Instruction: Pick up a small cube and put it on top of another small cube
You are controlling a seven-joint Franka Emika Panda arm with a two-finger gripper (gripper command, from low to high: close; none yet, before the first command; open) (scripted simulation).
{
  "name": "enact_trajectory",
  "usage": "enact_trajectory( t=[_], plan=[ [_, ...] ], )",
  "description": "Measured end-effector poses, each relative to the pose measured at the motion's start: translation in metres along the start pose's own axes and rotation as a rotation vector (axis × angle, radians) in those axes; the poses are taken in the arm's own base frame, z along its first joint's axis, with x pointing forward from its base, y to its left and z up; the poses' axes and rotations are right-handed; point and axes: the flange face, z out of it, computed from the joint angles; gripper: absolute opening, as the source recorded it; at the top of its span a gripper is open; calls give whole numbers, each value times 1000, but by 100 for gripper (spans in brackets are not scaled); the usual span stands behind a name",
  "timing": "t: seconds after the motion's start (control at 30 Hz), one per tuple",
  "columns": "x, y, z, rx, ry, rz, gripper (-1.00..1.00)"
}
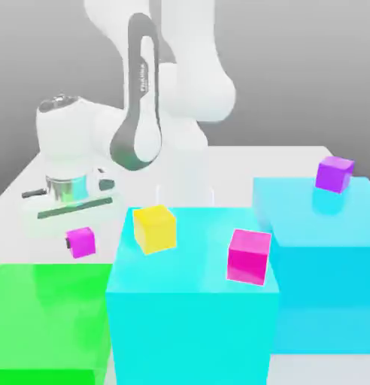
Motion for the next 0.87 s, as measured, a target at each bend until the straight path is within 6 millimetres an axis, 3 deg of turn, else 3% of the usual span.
enact_trajectory(
  t=[0.13, 0.3, 0.43, 0.57, 0.63, 0.7, 0.73, 0.87],
  plan=[
    [-46, 21, -43, -1, -4, -258, -100],
    [-93, 66, -107, -4, -7, -595, -100],
    [-116, 116, -162, -5, -7, -871, -100],
    [-123, 173, -220, -5, -2, -1153, -100],
    [-123, 186, -213, -5, -1, -1210, -100],
    [-123, 189, -189, -5, 0, -1224, -100],
    [-123, 189, -177, -5, 0, -1227, 100],
    [-123, 189, -177, -5, 0, -1227, 100]
  ],
)
